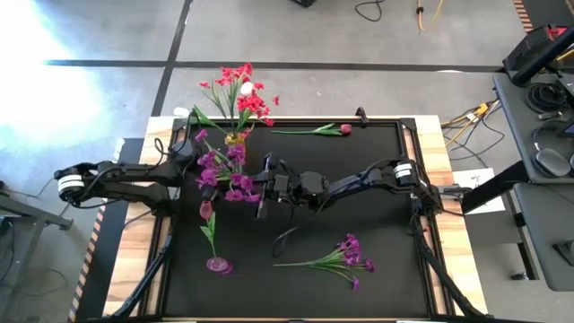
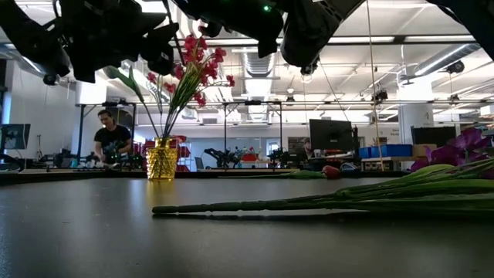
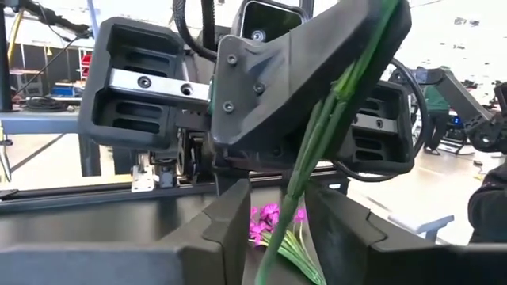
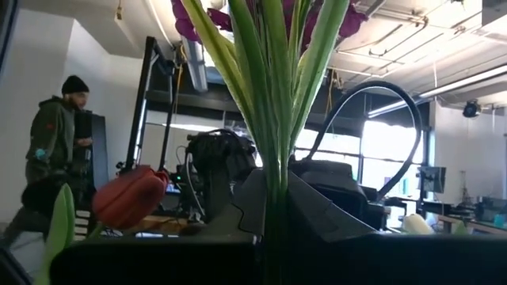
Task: Sort flowers into vase by color
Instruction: Put the top violet flowers into the violet vase
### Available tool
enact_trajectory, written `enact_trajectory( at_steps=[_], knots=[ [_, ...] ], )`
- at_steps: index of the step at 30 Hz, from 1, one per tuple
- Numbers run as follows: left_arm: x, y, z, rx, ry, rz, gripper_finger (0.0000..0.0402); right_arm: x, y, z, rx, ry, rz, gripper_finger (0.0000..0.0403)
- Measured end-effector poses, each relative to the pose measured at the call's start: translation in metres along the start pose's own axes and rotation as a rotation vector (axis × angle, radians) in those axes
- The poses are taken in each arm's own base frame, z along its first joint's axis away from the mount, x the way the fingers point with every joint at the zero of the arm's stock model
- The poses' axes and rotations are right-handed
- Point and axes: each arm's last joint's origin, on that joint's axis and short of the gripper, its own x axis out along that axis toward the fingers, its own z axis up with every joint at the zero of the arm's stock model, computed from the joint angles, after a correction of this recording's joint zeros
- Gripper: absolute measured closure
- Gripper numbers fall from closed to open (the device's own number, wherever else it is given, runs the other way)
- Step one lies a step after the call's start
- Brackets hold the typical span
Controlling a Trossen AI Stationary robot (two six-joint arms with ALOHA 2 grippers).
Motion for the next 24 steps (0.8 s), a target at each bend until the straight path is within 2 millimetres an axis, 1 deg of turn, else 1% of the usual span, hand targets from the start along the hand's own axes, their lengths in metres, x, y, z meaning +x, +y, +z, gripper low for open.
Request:
enact_trajectory(
  at_steps=[6, 11, 15, 19, 24],
  knots=[
    [-0.0006, -0.0004, -0.0043, -0.008, 0.017, 0.000, 0.0292, 0.0001, -0.0011, -0.0006, -0.026, 0.007, -0.016, 0.0390],
    [-0.0005, -0.0003, -0.0029, 0.000, 0.009, 0.004, 0.0277, 0.0000, -0.0009, -0.0007, -0.025, 0.010, -0.023, 0.0390],
    [0.0004, 0.0001, 0.0004, 0.014, -0.005, 0.002, 0.0278, 0.0000, -0.0010, -0.0005, -0.021, 0.008, -0.024, 0.0390],
    [0.0024, 0.0005, 0.0029, 0.018, -0.010, -0.001, 0.0302, 0.0000, -0.0010, -0.0005, 0.008, 0.008, -0.025, 0.0390],
    [0.0047, -0.0002, 0.0046, 0.065, -0.014, -0.010, 0.0359, 0.0000, -0.0008, -0.0005, 0.009, 0.009, -0.025, 0.0390]
  ],
)
